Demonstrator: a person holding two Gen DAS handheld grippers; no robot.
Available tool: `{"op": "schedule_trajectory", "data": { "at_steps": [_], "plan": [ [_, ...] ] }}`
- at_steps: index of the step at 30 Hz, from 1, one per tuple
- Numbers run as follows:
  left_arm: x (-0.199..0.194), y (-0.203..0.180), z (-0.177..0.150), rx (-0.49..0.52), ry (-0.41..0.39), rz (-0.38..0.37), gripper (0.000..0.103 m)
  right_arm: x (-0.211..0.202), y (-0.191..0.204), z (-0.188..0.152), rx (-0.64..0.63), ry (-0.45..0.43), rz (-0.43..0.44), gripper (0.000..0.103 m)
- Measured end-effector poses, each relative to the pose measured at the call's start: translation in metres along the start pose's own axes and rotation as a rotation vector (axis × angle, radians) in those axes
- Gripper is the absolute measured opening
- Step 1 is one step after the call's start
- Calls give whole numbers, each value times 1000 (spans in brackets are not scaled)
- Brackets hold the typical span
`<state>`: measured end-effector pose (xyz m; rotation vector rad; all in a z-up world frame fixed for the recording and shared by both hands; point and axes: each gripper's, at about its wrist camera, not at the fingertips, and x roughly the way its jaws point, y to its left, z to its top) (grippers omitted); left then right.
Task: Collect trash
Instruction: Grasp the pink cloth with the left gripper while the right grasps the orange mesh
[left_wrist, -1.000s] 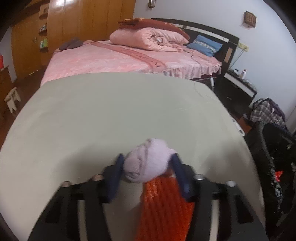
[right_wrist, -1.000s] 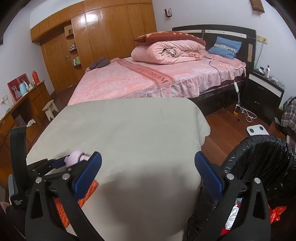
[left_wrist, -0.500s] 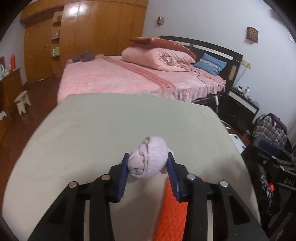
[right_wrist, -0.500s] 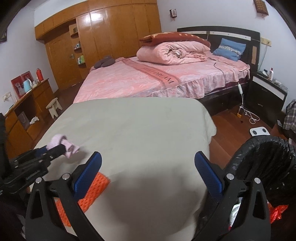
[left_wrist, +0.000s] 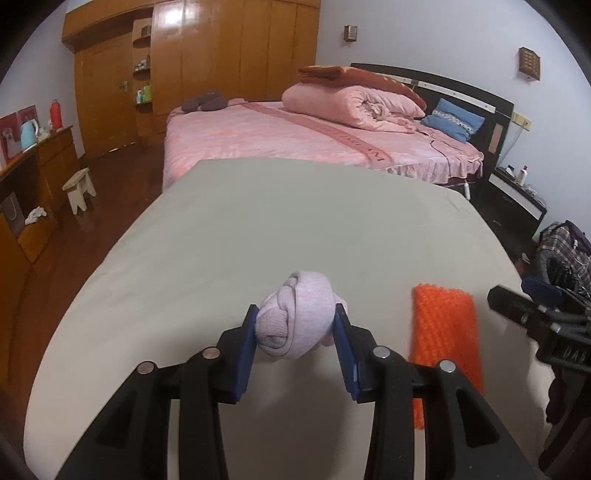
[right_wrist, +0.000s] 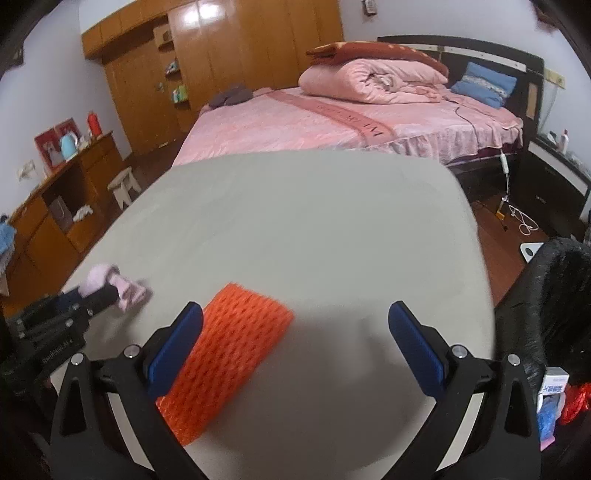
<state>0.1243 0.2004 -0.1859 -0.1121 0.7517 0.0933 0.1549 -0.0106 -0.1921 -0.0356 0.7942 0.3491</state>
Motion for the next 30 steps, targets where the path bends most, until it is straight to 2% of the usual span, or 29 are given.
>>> {"op": "schedule_trajectory", "data": {
  "at_steps": [10, 18, 23, 25, 30],
  "plan": [
    [2, 19, -8, -36, 4, 9, 40, 23, 23, -12, -37, 68, -2, 95],
    [6, 24, -8, -54, 6, 4, 40, 31, 36, -17, -77, 113, 46, 65],
    [4, 23, -9, -48, 3, 7, 40, 28, 41, -18, -93, 125, 106, 30],
    [2, 22, -9, -48, 0, 7, 40, 25, 43, -18, -100, 134, 133, 25],
    [-8, 16, -7, -39, -16, 0, 40, 12, 44, -11, -103, 109, 141, 24]
  ]
}}
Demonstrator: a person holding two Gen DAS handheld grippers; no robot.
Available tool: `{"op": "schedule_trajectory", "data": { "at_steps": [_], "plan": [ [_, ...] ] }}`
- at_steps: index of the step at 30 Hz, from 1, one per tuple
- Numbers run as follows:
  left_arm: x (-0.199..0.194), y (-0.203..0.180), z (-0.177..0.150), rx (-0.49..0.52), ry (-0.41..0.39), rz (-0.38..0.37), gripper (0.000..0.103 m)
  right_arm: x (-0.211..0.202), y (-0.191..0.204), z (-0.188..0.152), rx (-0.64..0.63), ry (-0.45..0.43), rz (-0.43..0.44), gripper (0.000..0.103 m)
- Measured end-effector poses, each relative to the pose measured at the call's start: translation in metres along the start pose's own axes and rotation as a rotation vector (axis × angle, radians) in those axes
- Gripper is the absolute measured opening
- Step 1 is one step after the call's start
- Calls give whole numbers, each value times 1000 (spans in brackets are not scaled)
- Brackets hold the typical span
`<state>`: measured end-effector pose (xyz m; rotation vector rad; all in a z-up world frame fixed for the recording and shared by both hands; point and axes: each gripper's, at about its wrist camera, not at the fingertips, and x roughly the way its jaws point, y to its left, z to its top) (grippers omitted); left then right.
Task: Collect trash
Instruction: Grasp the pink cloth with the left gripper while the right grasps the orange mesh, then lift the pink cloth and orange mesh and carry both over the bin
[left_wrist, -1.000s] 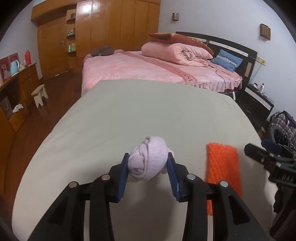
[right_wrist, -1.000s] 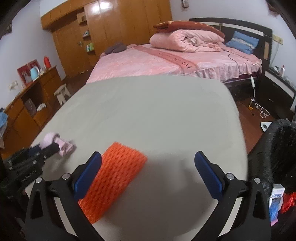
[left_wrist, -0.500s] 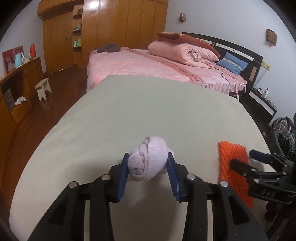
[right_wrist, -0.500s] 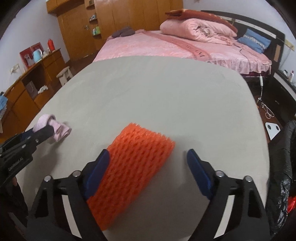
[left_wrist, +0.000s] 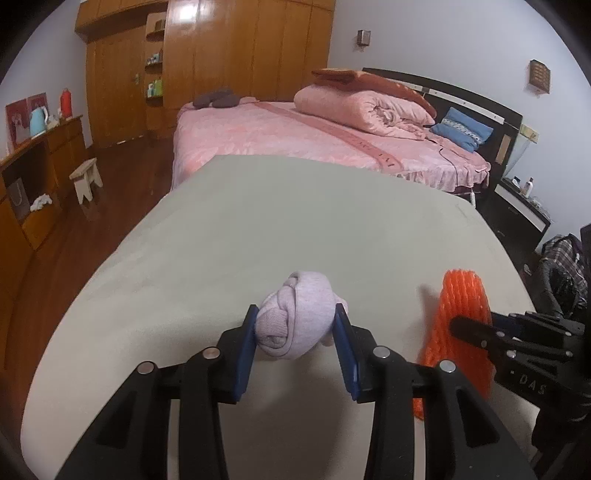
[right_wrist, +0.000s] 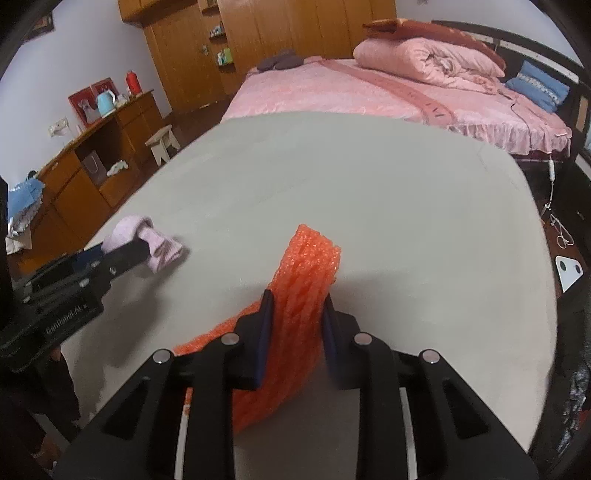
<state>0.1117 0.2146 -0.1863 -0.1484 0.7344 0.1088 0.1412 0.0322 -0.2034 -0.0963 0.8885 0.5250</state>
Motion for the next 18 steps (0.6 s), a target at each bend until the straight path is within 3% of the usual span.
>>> {"op": "schedule_trajectory", "data": {
  "at_steps": [18],
  "plan": [
    [-44, -56, 27, 53, -82, -65, 40, -76, -33, 14, 52, -122, -52, 24]
  ]
}}
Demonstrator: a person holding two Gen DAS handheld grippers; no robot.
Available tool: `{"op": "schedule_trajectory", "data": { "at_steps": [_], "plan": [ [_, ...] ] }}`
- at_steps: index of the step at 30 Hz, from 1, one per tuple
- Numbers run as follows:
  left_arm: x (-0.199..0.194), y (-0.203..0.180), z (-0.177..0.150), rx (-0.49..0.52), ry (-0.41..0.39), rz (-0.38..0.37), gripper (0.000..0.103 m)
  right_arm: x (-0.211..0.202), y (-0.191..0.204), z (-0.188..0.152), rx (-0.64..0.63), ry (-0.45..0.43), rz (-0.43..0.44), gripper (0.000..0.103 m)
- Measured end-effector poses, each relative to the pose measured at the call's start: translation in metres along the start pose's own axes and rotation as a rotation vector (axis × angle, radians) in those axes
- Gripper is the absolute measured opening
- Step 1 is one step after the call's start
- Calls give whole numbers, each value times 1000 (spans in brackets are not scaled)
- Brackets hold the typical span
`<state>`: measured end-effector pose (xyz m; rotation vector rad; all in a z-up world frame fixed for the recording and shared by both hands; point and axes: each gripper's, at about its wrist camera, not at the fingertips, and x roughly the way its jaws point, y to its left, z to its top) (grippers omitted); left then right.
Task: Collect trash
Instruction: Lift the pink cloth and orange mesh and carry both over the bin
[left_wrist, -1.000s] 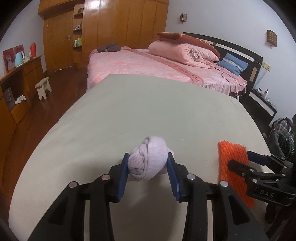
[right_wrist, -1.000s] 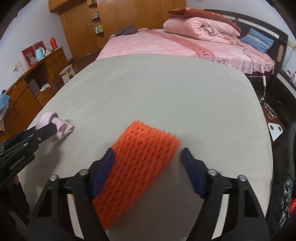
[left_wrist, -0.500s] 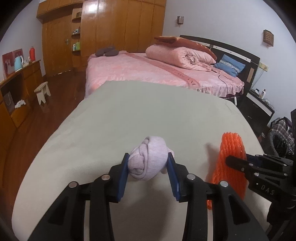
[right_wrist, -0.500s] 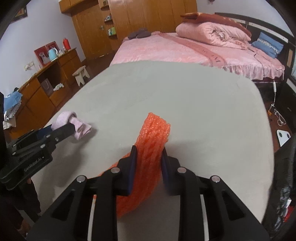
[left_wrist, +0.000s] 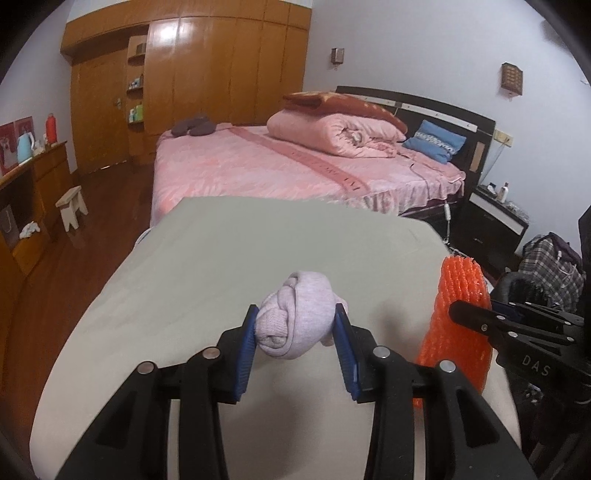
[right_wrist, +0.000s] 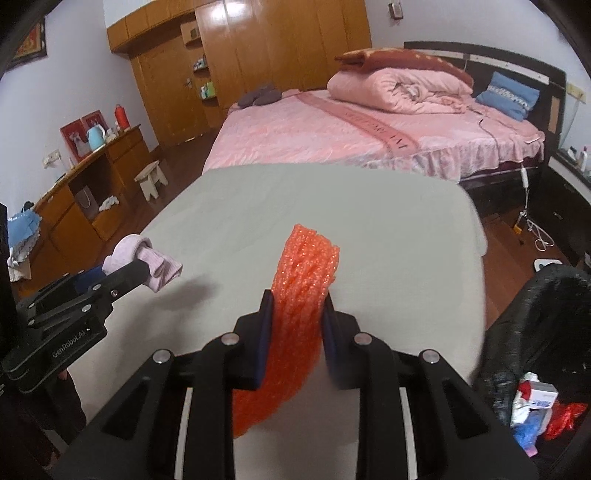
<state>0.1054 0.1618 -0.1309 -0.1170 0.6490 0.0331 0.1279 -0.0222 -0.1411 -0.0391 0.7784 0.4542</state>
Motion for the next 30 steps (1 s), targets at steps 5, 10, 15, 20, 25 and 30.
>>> {"op": "schedule_trajectory", "data": {
  "at_steps": [5, 10, 15, 20, 25, 30],
  "plan": [
    [-12, -18, 11, 20, -26, -25, 40, -24, -9, 6, 2, -41, -15, 24],
    [-21, -34, 20, 34, -45, -42, 40, -47, -21, 12, 12, -79, -27, 24],
    [-31, -50, 28, 48, -61, -60, 40, -68, -33, 16, 21, -113, -42, 24],
    [-41, -66, 36, 58, -78, -80, 40, -88, -43, 21, 26, -145, -60, 24],
    [-49, -84, 42, 73, -93, -99, 40, -107, -54, 20, 36, -176, -74, 24],
    [-57, -103, 46, 91, -106, -114, 40, -125, -63, 18, 45, -203, -90, 24]
  ]
}}
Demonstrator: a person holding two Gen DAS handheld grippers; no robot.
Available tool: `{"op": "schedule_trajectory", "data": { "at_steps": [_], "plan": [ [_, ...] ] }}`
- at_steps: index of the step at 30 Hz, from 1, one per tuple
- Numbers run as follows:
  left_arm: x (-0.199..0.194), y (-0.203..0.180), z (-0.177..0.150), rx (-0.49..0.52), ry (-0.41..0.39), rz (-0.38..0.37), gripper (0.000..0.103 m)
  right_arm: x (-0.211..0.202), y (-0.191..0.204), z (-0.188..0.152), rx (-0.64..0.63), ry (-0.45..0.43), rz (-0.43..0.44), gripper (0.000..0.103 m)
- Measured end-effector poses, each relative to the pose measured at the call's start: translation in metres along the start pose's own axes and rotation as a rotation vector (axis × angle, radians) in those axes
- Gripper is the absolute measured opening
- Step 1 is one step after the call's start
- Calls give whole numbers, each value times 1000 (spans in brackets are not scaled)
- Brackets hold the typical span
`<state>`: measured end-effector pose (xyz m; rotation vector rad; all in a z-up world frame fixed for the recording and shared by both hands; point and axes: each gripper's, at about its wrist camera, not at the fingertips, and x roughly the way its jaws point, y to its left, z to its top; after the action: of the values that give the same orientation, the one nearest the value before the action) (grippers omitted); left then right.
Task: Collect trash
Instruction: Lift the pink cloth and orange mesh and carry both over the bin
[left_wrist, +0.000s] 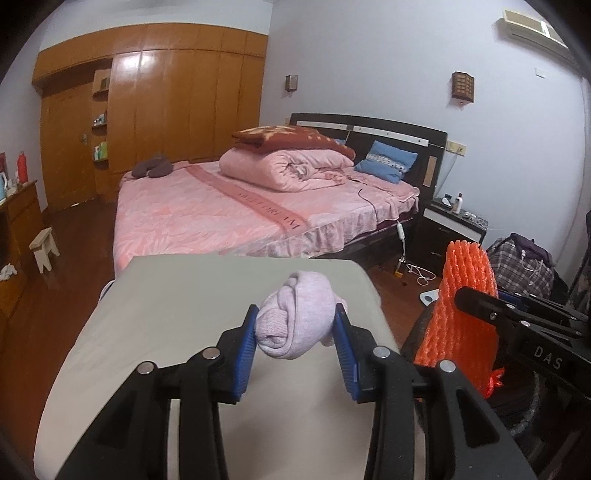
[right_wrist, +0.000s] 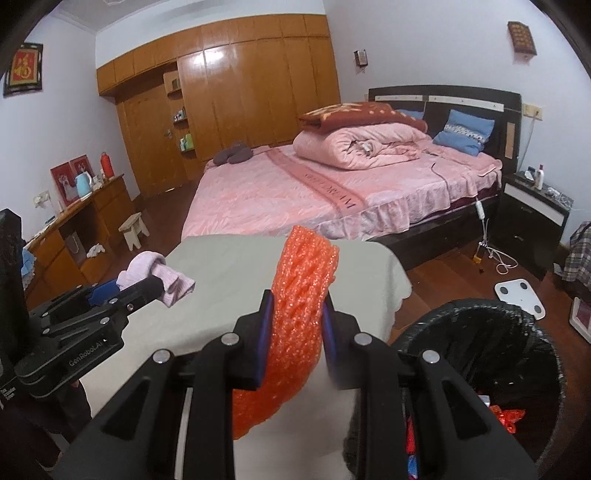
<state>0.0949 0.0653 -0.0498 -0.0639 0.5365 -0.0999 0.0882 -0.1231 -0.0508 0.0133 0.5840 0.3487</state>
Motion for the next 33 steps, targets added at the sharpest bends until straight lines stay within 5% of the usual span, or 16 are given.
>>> {"op": "schedule_trajectory", "data": {
  "at_steps": [33],
  "plan": [
    [-15, -129, 14, 145, -40, -202, 40, -91, -108, -23, 56, -93, -218, 24]
  ]
}}
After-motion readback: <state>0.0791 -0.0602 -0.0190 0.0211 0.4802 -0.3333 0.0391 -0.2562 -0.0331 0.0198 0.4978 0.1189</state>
